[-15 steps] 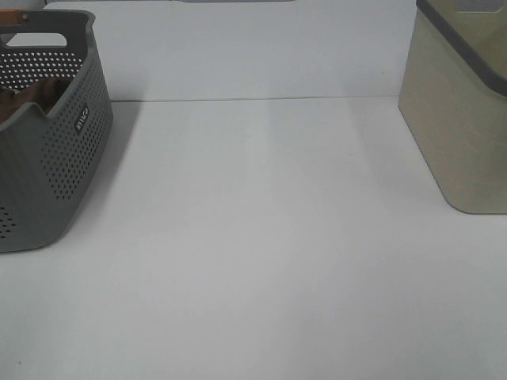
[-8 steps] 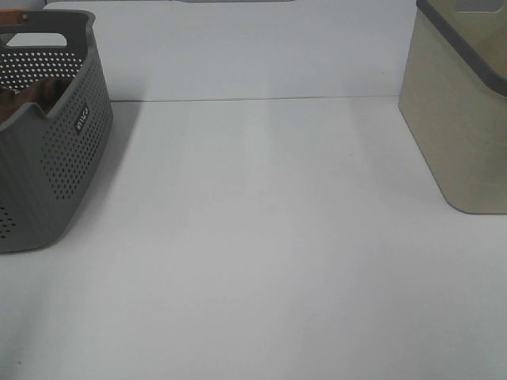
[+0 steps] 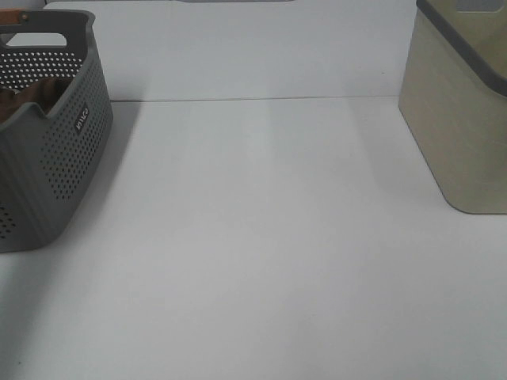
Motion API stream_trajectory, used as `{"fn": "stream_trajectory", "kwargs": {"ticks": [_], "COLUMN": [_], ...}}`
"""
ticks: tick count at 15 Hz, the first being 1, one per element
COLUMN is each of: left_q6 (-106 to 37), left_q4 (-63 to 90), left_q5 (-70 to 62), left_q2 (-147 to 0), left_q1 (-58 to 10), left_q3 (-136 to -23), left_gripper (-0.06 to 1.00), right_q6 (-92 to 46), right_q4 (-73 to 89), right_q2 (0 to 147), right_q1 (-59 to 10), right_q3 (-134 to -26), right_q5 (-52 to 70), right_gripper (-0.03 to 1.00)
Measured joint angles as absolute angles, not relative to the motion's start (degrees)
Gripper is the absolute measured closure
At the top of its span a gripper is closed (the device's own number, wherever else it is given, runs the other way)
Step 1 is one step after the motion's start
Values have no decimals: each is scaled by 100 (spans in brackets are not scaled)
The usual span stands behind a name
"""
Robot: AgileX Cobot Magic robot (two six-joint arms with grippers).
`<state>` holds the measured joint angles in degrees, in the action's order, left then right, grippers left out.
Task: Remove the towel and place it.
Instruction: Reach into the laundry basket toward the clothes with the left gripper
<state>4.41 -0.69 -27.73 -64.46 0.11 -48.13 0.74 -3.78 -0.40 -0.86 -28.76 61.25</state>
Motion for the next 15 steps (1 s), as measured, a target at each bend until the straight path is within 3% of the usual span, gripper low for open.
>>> {"fn": "stream_trajectory", "kwargs": {"ticks": [11, 15], "left_q6": [642, 647], "left_q4": [-1083, -1243], "left_q5": [-5231, -5426], "left_q2": [-11098, -12519], "left_q1": [52, 57], "left_q3": [-10118, -11912], "left_gripper": [33, 35], "right_q6": [74, 74], "right_q4": [-378, -378], "right_q2": [-40, -40], "right_q1": [-86, -86], "right_q3": [-2876, -2876], "right_q5": [6125, 6125], "right_gripper": [43, 43]}}
